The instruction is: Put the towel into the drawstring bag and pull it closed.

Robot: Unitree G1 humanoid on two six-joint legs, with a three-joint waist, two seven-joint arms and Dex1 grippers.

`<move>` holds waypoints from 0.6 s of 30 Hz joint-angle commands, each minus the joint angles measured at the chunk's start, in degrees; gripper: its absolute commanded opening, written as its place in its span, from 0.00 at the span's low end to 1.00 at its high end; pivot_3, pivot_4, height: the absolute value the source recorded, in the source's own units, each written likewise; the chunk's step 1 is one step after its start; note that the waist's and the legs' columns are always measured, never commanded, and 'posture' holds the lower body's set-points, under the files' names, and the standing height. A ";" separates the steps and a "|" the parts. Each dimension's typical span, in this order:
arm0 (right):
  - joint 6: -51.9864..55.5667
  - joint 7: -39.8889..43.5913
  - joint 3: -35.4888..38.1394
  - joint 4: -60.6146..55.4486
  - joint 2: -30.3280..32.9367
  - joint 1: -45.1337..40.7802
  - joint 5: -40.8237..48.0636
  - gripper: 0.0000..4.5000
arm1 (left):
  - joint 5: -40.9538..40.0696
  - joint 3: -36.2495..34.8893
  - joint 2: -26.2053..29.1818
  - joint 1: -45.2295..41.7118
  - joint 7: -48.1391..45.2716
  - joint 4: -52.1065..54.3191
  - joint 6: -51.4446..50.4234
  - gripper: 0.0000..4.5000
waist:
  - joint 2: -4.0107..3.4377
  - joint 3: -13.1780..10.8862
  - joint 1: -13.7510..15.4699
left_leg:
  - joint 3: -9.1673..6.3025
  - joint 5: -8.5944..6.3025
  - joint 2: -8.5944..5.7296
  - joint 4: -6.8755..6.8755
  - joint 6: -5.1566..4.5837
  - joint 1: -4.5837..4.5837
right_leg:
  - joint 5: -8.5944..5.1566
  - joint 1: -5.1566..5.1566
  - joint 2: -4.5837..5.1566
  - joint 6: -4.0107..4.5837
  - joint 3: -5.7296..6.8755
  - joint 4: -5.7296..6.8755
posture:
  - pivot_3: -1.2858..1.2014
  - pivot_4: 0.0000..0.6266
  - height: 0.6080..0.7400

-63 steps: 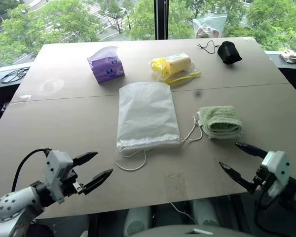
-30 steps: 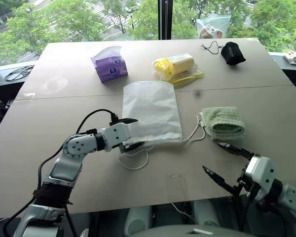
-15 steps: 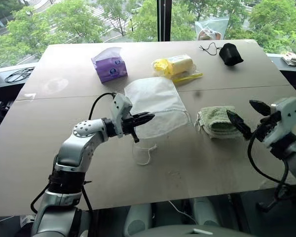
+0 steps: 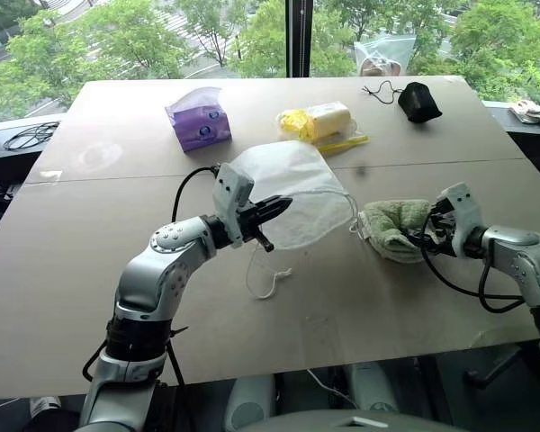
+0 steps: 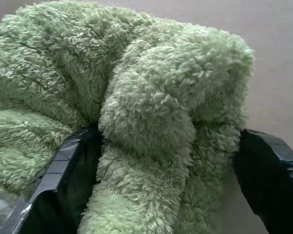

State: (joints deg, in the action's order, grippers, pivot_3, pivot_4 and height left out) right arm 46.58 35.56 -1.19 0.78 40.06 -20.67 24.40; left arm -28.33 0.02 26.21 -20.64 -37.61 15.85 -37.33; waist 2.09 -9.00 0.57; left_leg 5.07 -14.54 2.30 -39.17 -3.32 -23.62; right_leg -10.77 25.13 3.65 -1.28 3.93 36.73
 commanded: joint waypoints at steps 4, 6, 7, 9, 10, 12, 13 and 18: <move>-12.43 3.75 -3.04 -1.68 -4.38 4.74 -4.60 0.20 | -1.23 -1.02 -0.26 -0.46 2.58 4.10 -2.18 0.00 | 0.04 0.02 -0.72 | 0.04 0.01 0.02 -0.01 0.00 0.05 | -0.07 0.00 -0.01 0.14 -0.07 0.03 | 0.52 0.24 1.00; -14.20 5.69 0.16 -5.67 -4.81 7.36 -1.95 0.01 | -1.53 -1.16 -0.54 -0.94 3.22 3.72 -2.85 0.00 | 0.02 0.01 -0.89 | 0.05 0.01 0.02 -0.03 0.01 0.10 | -0.08 -0.03 -0.02 0.17 -0.11 0.08 | 0.52 0.24 1.00; -11.74 8.62 4.45 -11.25 -4.28 10.13 4.79 0.01 | -1.66 -1.24 -0.55 -1.44 3.38 3.37 -3.18 0.00 | -0.01 0.00 -0.84 | 0.03 0.01 0.02 -0.03 0.01 0.10 | -0.08 -0.03 -0.02 0.17 -0.11 0.08 | 0.52 0.24 1.00; -7.11 14.41 11.32 -22.80 -1.94 17.04 17.09 0.00 | -1.82 -1.21 -0.49 -2.24 3.41 2.85 -3.70 0.00 | -0.18 -0.11 -0.30 | -0.07 0.01 0.02 -0.03 0.02 -0.02 | -0.05 0.02 -0.02 0.11 -0.07 0.09 | 0.52 0.24 1.00; -4.41 16.10 13.53 -28.11 -0.70 20.28 23.26 0.00 | -1.84 -0.86 -0.44 -2.57 3.15 2.63 -3.93 0.00 | -0.44 -0.26 0.36 | -0.20 0.01 0.02 -0.01 0.02 -0.12 | 0.04 0.04 0.00 -0.03 -0.09 0.08 | 0.52 0.24 1.00; -1.15 15.90 15.38 -33.89 0.45 23.42 30.30 0.00 | -1.61 -0.25 -0.24 -2.95 2.67 2.25 -4.05 0.00 | -0.52 -0.31 0.24 | -0.23 0.01 0.00 0.00 0.03 -0.15 | 0.10 0.04 0.03 0.09 -0.08 0.06 | 0.52 0.24 1.00; -0.01 13.77 14.59 -36.03 -0.26 23.26 32.73 0.00 | -1.13 0.63 -0.01 -3.07 1.96 2.00 -3.62 0.00 | -0.52 -0.31 0.15 | -0.19 0.00 -0.02 -0.01 0.03 -0.15 | 0.10 0.04 0.03 0.06 -0.06 0.03 | 0.52 0.24 1.00; -0.59 0.64 0.16 -33.21 -8.94 12.74 21.52 0.00 | 1.96 5.60 1.37 -2.87 -2.75 0.91 0.60 0.00 | -0.36 -0.30 -0.42 | -0.11 -0.01 -0.04 -0.02 0.01 -0.05 | -0.13 0.04 0.01 0.15 -0.05 -0.01 | 0.52 0.24 1.00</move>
State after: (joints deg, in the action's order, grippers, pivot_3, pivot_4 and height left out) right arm 46.99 41.34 3.41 -34.62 32.75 -4.87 51.51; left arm -26.87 4.97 27.53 -23.05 -38.78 16.34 -38.82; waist 1.73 -9.30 0.16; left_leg 4.96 -14.54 2.26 -39.20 -3.30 -23.65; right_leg -10.87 25.17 3.66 -1.08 3.87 36.75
